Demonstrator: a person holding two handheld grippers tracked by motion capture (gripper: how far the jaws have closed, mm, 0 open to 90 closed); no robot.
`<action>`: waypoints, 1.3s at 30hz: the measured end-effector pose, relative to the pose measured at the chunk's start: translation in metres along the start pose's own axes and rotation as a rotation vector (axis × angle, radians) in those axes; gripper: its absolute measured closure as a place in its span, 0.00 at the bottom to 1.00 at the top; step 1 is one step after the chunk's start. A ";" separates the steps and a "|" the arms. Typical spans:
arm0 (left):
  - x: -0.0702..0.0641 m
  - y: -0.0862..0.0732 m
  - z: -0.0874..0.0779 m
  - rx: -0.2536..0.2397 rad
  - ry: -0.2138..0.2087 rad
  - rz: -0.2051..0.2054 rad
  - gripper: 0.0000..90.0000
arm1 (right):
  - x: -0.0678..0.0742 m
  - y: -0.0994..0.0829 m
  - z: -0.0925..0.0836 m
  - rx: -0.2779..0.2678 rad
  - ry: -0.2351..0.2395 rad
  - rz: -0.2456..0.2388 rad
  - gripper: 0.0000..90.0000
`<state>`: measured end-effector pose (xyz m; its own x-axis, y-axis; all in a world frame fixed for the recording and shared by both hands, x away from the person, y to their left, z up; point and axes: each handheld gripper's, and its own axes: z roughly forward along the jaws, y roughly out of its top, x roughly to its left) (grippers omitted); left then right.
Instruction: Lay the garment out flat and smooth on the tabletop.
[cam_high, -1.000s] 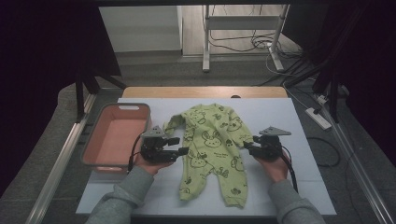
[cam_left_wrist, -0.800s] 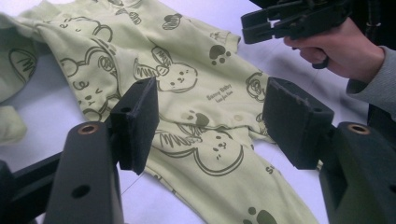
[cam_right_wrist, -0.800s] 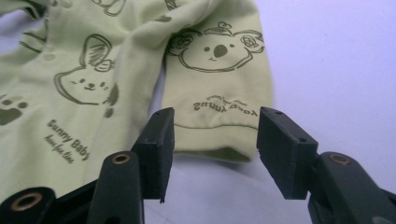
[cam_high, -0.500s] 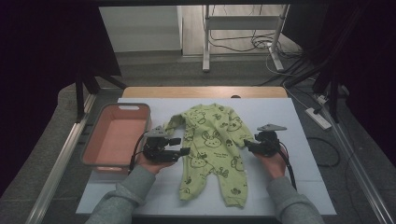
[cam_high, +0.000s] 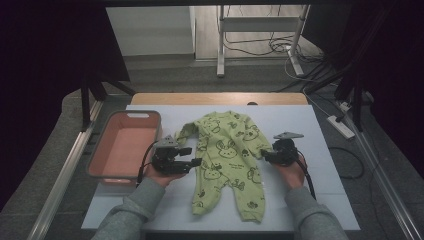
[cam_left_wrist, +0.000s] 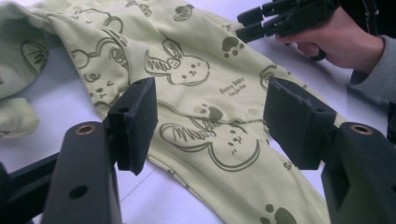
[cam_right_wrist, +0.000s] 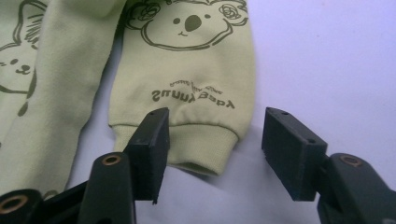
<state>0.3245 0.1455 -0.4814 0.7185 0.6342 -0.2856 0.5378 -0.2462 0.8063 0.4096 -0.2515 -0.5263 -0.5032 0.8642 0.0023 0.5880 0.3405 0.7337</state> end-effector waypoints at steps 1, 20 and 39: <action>0.001 0.000 0.000 0.001 0.001 -0.003 0.39 | 0.000 0.000 0.000 0.003 0.005 0.002 0.49; -0.004 -0.002 0.000 0.005 0.023 0.011 0.39 | -0.003 0.004 -0.010 -0.023 0.013 0.010 0.92; -0.004 -0.005 -0.001 0.014 0.035 0.021 0.38 | -0.043 0.011 -0.027 -0.090 -0.067 0.070 0.92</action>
<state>0.3186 0.1452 -0.4838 0.7141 0.6537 -0.2503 0.5291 -0.2700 0.8045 0.4206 -0.2954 -0.5004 -0.4174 0.9086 0.0123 0.5596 0.2463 0.7913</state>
